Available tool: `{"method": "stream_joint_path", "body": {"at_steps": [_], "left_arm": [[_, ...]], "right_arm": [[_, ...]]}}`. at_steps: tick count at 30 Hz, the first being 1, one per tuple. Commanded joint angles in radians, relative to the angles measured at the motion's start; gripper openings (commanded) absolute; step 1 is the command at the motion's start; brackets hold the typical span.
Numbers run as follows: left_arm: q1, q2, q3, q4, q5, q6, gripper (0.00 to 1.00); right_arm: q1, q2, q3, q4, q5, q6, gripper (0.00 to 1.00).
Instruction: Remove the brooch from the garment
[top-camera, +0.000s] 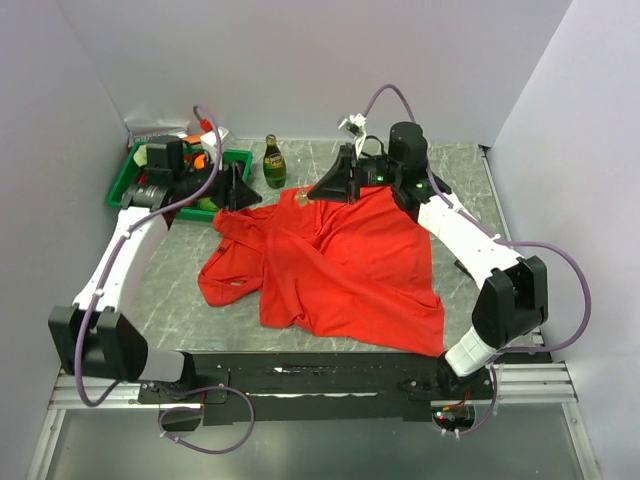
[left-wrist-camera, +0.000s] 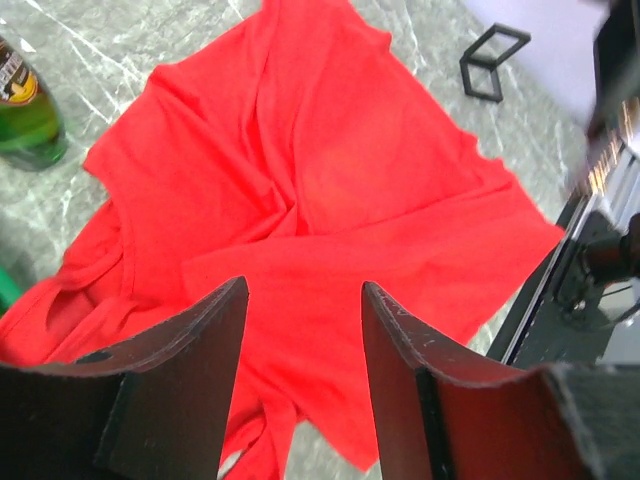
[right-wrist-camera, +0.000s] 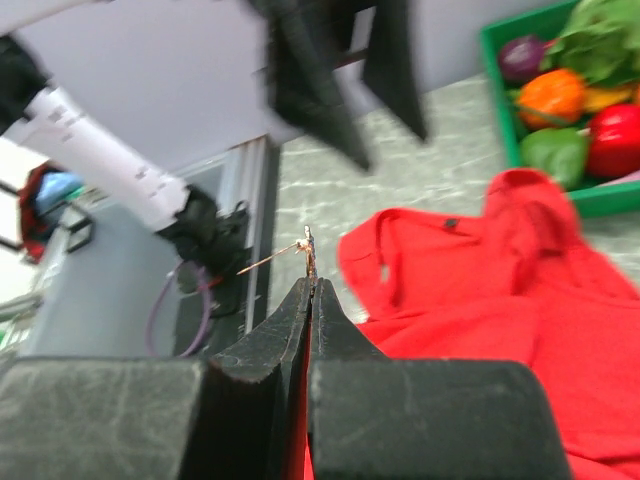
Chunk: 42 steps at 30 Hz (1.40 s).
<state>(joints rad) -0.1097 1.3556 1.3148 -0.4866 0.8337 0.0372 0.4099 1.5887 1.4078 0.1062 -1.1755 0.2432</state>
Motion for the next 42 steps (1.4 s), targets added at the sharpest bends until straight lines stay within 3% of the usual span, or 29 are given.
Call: {"method": "stream_joint_path", "body": {"at_steps": [1,8,14,18,20,24,28,31,36,42], "left_arm": [[-0.030,0.031,0.089,0.104,0.038,-0.075,0.54],[-0.188,0.037,0.130,0.050,0.013,0.023,0.54],[-0.255,0.025,0.136,-0.009,-0.013,0.089,0.53],[-0.265,0.042,0.170,-0.079,0.010,0.153,0.60],[-0.266,0.050,0.226,-0.150,0.021,0.252,0.65],[-0.271,0.106,0.354,-0.390,0.039,0.491,0.66],[-0.278,0.094,0.344,-0.417,0.054,0.509,0.66],[-0.286,0.077,0.299,-0.391,0.061,0.517,0.66],[-0.286,0.120,0.345,-0.497,0.070,0.631,0.70],[-0.295,0.145,0.365,-0.475,0.114,0.603,0.68]], "right_arm": [[0.006,-0.071,-0.009,0.030,-0.067,-0.019,0.00],[0.029,-0.104,0.000,-0.048,-0.029,-0.084,0.00],[0.050,-0.113,-0.003,-0.102,0.053,-0.140,0.00],[0.059,-0.108,0.002,-0.132,0.066,-0.154,0.00],[0.060,-0.105,0.006,-0.149,0.063,-0.163,0.00],[0.059,-0.096,0.028,-0.246,0.044,-0.280,0.00],[0.056,-0.093,0.052,-0.339,0.020,-0.352,0.00],[0.053,-0.092,0.046,-0.336,0.022,-0.337,0.00],[0.052,-0.091,0.033,-0.335,0.019,-0.324,0.00],[0.049,-0.081,0.031,-0.324,0.023,-0.311,0.00]]}}
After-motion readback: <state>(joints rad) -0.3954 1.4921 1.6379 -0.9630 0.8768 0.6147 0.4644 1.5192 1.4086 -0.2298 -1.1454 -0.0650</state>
